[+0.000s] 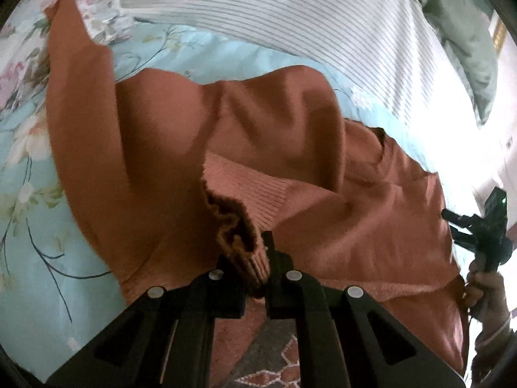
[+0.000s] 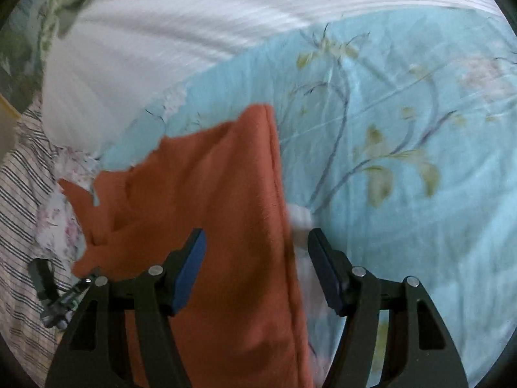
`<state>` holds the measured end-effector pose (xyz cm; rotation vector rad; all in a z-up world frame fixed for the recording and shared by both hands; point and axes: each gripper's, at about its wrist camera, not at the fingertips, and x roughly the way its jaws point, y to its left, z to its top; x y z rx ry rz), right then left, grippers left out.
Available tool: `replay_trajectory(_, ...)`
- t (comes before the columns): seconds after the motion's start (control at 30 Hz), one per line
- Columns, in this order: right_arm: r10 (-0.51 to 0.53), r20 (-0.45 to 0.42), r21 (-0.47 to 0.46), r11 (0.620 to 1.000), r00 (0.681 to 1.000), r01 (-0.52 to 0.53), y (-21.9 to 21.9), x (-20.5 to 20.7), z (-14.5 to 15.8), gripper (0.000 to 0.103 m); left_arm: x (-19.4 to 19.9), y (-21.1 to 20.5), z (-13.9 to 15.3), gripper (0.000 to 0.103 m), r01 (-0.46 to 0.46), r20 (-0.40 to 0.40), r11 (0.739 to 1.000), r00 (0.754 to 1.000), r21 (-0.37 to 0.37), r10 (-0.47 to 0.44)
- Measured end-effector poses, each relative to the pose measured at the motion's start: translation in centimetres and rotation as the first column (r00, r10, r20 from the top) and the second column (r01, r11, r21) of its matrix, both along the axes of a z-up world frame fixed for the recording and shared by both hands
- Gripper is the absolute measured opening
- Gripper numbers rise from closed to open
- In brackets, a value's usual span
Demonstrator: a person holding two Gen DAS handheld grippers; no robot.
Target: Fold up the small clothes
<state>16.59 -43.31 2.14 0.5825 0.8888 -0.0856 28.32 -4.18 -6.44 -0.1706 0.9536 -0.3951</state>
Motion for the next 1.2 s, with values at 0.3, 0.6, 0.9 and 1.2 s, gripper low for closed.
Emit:
replay_trajectory(0.3, -0.077, 0.104, -0.094, 0.992, 0.992, 0.086, -1.8, -3.3, 3.8, 0.013, -1.0, -4.3, 2.1, 0.007, 0.119, 0.066, 0.993, 0.991, 0.024, -0.12)
replay_trajectory(0.6, -0.114, 0.006, -0.272, 0.956, 0.994, 0.111, -2.5, -3.7, 2.5, 0.016, 0.4, -6.9, 0.2, 0.011, 0.149, 0.049, 0.984, 0.987, 0.098, -0.154)
replay_trajectory(0.9, 0.009, 0.052, -0.162, 0.987, 0.999, 0.0, 2.9, -5.7, 3.7, 0.02, -1.0, -6.0, 0.4, 0.02, 0.16, 0.061, 0.977, 0.983, 0.144, -0.17)
replay_trajectory(1.2, 0.076, -0.047, -0.108, 0.991, 0.996, -0.08, 5.0, -10.1, 2.2, 0.021, -2.3, 2.4, 1.9, 0.04, 0.039, 0.078, 0.984, 0.996, 0.175, -0.053)
